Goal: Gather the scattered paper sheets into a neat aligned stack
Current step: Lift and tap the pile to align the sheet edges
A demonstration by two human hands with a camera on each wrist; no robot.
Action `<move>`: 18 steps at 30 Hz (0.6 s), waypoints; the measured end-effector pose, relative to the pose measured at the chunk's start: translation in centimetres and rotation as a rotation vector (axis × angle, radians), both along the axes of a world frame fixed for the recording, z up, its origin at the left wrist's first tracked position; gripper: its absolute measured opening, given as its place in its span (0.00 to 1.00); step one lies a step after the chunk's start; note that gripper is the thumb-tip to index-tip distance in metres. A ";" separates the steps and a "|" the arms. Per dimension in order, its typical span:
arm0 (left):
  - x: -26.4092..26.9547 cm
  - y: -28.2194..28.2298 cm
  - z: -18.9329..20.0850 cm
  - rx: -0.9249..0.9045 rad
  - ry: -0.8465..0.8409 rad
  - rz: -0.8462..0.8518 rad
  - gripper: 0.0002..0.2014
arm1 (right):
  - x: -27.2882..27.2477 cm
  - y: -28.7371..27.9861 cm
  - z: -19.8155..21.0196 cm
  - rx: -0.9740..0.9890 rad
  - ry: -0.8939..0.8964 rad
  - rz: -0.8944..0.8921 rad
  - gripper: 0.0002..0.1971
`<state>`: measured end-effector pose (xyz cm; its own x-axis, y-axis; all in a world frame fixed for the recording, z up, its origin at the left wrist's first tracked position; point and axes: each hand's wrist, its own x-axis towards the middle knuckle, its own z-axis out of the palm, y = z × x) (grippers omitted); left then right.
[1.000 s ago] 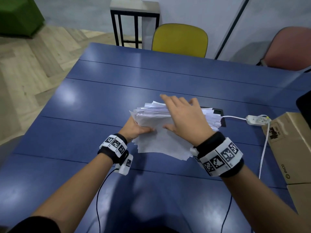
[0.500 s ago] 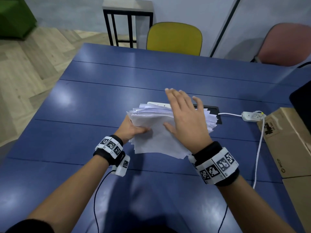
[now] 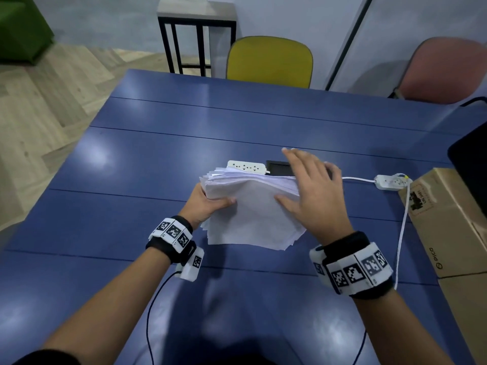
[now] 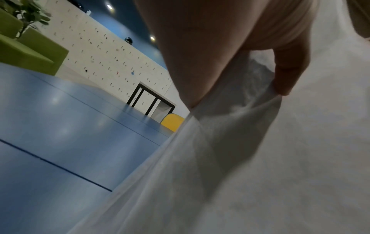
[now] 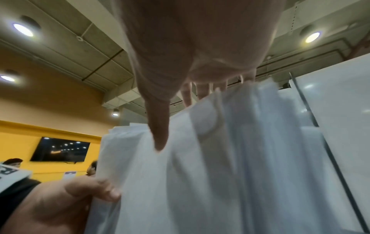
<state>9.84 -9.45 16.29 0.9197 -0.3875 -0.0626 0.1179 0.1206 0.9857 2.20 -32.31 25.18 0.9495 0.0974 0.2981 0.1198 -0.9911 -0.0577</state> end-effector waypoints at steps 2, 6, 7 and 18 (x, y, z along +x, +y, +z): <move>-0.1 0.0 -0.3 -0.002 0.015 0.016 0.20 | -0.5 -0.9 -0.3 -0.018 0.082 0.004 0.44; -0.3 0.1 -0.5 0.024 0.013 0.020 0.19 | -1.4 -3.6 -1.1 0.200 0.100 -0.087 0.42; -0.4 0.1 -0.5 0.028 0.009 0.021 0.19 | -1.6 -4.3 -1.2 0.346 0.117 -0.117 0.43; -0.3 0.4 -1.4 0.089 0.047 0.046 0.19 | -2.6 -5.1 -8.5 1.448 0.317 -0.118 0.42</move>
<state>9.55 -9.04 14.89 0.9316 -0.3362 -0.1379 0.1603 0.0396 0.9863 -0.35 -37.44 16.69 0.9730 -0.1760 -0.1491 -0.1607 -0.0537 -0.9855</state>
